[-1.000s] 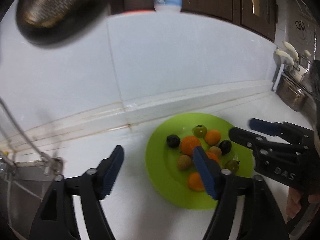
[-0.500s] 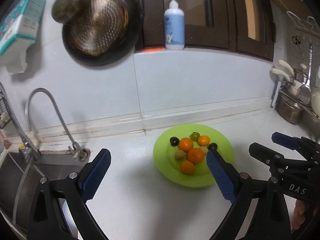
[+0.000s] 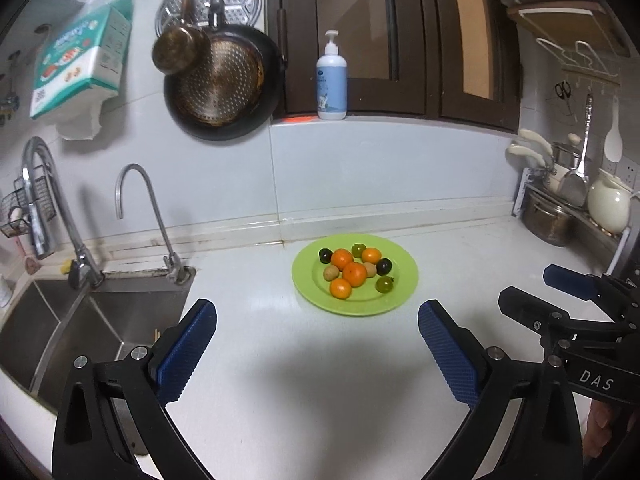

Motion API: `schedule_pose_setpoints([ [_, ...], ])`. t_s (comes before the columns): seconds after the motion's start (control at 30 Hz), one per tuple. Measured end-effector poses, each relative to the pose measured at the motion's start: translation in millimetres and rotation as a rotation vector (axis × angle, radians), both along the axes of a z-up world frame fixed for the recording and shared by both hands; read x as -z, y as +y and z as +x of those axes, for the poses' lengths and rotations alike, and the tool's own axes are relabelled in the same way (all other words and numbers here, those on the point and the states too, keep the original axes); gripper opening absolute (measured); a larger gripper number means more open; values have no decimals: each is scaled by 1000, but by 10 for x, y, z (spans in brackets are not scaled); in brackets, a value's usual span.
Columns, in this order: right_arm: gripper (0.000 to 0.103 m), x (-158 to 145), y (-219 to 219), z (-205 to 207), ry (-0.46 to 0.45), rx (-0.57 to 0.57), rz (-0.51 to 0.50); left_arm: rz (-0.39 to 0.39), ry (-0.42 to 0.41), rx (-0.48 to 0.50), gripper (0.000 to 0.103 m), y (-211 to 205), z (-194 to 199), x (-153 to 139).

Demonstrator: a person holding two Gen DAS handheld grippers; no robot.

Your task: Organize fruits

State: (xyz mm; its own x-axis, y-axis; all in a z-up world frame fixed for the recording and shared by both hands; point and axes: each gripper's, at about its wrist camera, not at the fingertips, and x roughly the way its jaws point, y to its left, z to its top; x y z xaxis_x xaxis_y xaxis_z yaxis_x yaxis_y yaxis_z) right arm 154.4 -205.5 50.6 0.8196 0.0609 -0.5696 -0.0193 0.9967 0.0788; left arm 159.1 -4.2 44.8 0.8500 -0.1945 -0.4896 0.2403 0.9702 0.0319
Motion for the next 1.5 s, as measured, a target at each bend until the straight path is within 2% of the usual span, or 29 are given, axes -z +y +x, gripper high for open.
schedule_pose_setpoints([
  [0.33,76,-28,17,-715,-2,4,31,13,-41,-28,103,29,-696,-94],
  [0.57,76,-74,33,-1014,-33,12,6,5,-35,-29,103,49,-927,-100],
  [1.5,76,-87,17,-1366,-51,-23,-13,14,-39,-67,103,65,-1324,-92],
])
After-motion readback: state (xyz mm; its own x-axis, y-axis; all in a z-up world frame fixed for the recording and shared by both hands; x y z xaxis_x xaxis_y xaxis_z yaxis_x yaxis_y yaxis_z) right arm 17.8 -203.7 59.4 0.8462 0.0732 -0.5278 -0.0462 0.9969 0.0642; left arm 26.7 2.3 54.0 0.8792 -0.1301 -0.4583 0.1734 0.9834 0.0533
